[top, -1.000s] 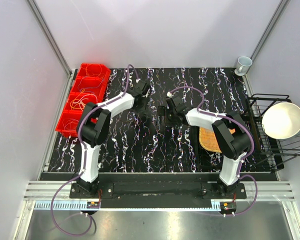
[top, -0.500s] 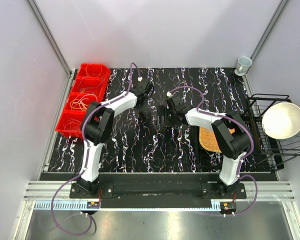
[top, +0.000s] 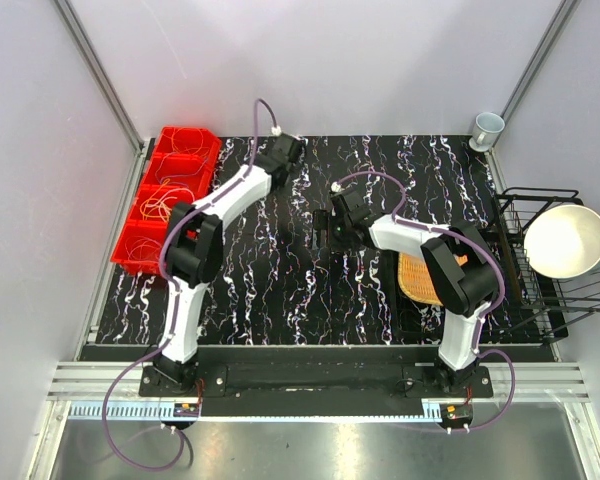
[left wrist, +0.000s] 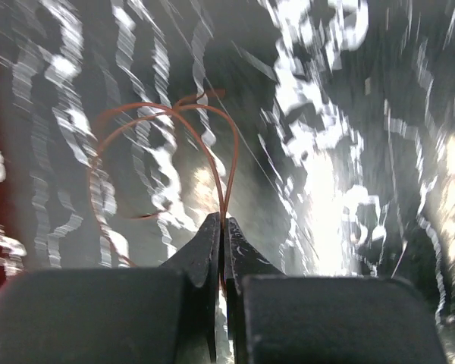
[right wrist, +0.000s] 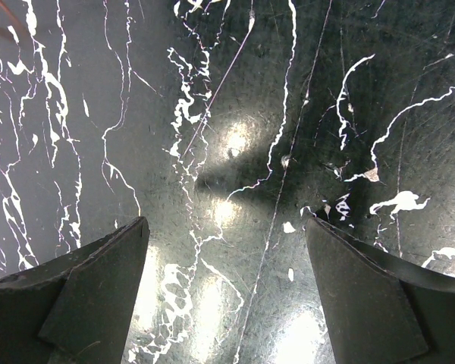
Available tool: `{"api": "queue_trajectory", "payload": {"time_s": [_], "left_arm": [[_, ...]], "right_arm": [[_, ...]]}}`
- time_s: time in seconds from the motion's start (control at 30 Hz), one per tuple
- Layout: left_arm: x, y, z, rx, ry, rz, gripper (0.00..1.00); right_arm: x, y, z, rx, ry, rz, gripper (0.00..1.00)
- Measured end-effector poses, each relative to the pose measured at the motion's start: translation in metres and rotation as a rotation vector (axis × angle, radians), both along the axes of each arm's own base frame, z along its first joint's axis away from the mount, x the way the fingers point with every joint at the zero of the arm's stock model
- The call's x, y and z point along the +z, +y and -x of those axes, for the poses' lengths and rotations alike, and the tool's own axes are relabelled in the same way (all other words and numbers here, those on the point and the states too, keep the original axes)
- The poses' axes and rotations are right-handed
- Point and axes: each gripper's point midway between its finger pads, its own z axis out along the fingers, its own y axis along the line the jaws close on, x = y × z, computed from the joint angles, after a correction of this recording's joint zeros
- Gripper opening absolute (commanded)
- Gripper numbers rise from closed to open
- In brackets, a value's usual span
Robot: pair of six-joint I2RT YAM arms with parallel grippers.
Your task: Untangle the cables
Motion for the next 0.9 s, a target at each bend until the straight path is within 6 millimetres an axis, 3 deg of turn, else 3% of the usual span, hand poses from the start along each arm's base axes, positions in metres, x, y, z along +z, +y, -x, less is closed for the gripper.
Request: {"api": "queue_trajectory", "payload": {"time_s": [0.1,0.3,0.43,0.9], "left_arm": [[0.027,0.019,-0.016,0.043,-0.047,0.024,0.00],[0.074,0.081,-0.039,0.157,-0.117,0.074,0.00],[0.101,0.111,-0.053,0.203,-0.168,0.118,0.00],[0.184,0.148,-0.065,0.239,-0.356,0.193,0.00]], "right_arm": [[0.000,0.000,0.000,0.000,0.000,0.000,0.90],[0.000,0.000,0.000,0.001,0.000,-0.001,0.90],[0.000,0.000,0.000,0.002,0.000,-0.002,0.90],[0.000,0.002,0.000,0.007,0.005,-0.010,0.90]]}}
